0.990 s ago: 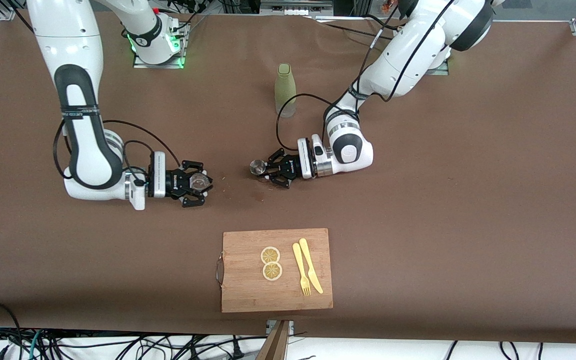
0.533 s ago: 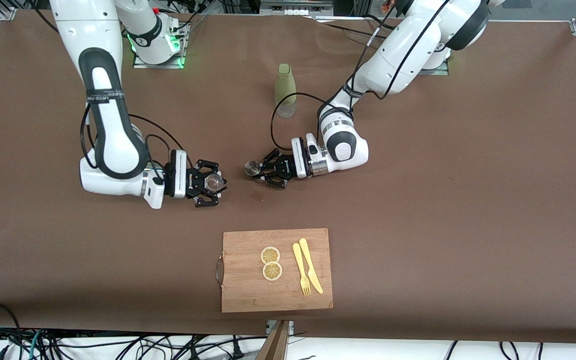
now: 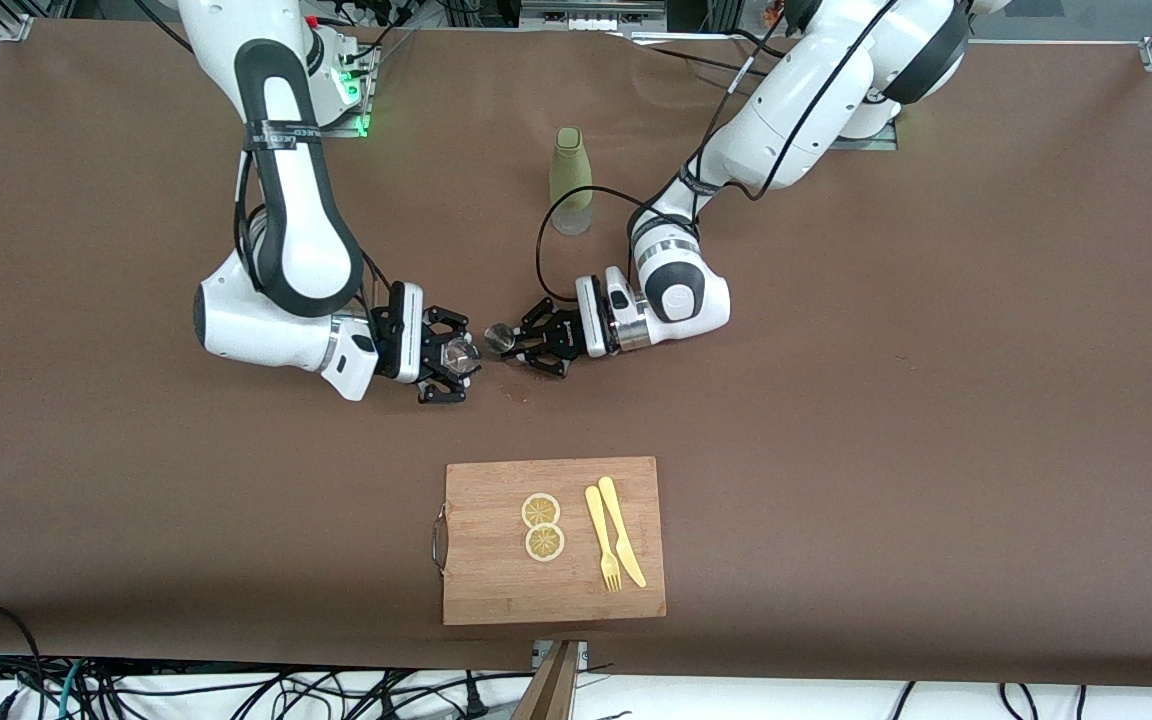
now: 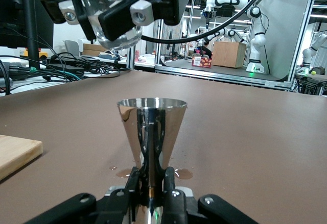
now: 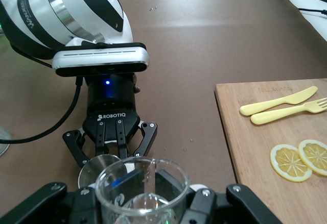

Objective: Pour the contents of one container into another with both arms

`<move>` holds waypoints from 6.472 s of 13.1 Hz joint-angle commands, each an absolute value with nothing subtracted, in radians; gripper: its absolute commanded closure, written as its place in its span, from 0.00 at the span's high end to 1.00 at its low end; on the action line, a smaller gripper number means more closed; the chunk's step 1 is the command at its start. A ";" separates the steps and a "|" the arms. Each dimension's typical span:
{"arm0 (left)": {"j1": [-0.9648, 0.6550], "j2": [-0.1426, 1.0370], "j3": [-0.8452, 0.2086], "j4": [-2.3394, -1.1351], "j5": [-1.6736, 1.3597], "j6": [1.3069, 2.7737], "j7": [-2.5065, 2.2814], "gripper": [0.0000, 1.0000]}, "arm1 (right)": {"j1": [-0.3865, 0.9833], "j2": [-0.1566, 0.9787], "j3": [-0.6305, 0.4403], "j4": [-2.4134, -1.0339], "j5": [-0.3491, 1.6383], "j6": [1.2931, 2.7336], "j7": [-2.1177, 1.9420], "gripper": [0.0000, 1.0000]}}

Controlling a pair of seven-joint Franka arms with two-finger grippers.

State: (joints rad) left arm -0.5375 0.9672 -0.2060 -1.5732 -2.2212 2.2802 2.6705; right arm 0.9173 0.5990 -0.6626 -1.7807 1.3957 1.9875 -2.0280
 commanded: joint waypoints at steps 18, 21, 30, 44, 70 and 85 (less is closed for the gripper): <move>-0.552 0.976 -0.207 -1.532 -2.260 2.332 2.652 0.00 | 1.374 0.707 -1.100 -1.851 1.338 2.006 -2.000 0.20; -0.552 0.976 -0.207 -1.536 -2.260 2.332 2.652 0.00 | 1.426 0.739 -1.150 -1.859 1.328 2.013 -2.000 0.20; -0.552 0.974 -0.207 -1.536 -2.260 2.336 2.640 0.00 | 1.486 0.824 -1.246 -1.835 1.308 2.006 -1.965 0.20; -0.554 0.969 -0.207 -1.534 -2.258 2.359 2.597 0.00 | 1.603 1.026 -1.417 -1.798 1.434 1.885 -1.822 0.21; -0.528 0.879 -0.196 -1.643 -2.226 2.358 2.517 0.00 | 1.614 1.055 -1.437 -1.786 1.443 1.810 -1.764 0.21; -0.080 0.655 -0.195 -2.054 -1.742 1.987 2.680 0.00 | 1.125 0.922 -1.248 -1.677 1.775 1.353 -1.998 0.21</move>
